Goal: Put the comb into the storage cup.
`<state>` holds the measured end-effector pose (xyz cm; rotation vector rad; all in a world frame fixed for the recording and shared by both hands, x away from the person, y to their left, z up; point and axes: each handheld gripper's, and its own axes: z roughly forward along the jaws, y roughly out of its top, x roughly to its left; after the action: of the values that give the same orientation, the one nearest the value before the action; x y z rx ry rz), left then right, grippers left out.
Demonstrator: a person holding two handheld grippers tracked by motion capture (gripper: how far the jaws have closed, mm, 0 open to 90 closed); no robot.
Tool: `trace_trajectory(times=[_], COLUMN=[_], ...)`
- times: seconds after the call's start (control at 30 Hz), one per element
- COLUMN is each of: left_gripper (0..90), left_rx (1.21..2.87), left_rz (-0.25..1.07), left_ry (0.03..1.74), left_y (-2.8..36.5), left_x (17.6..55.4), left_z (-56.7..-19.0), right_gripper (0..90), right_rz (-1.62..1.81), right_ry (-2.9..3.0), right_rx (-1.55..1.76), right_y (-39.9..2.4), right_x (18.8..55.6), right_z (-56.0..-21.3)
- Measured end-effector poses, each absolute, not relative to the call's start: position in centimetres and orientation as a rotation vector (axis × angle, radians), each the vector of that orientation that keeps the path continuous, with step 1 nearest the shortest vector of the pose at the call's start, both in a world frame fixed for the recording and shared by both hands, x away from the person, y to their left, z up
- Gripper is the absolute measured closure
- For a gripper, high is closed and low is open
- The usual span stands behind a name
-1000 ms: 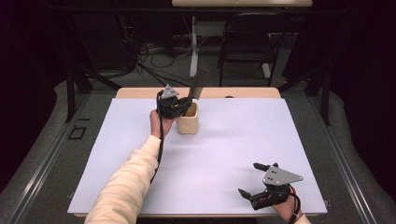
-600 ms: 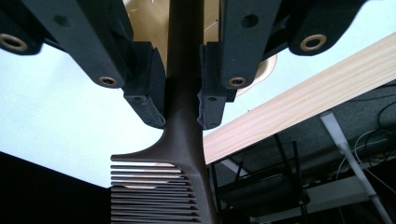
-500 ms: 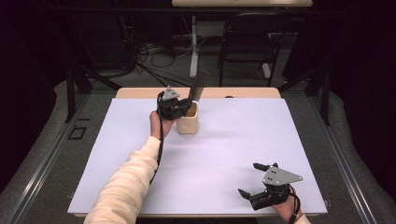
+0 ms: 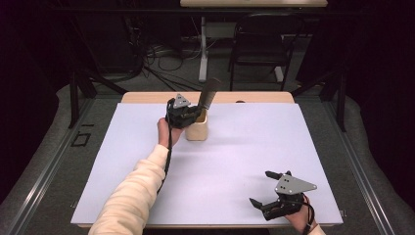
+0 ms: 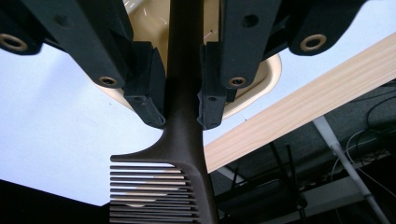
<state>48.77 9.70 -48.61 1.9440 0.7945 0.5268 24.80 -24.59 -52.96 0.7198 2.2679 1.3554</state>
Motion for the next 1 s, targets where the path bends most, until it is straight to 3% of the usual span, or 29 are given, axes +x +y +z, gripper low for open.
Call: trace_trajectory(times=[1.0], left_gripper=[72.2], left_rx=[1.994], left_rz=[0.474], left_ry=[0.801], left_y=[9.62], left_x=[49.09], left_z=[-49.1], right_gripper=[0.0], right_rz=[1.354], right_ry=[2.268], right_rx=[0.72], right_y=[-24.57], right_x=[24.77], right_z=[-52.98])
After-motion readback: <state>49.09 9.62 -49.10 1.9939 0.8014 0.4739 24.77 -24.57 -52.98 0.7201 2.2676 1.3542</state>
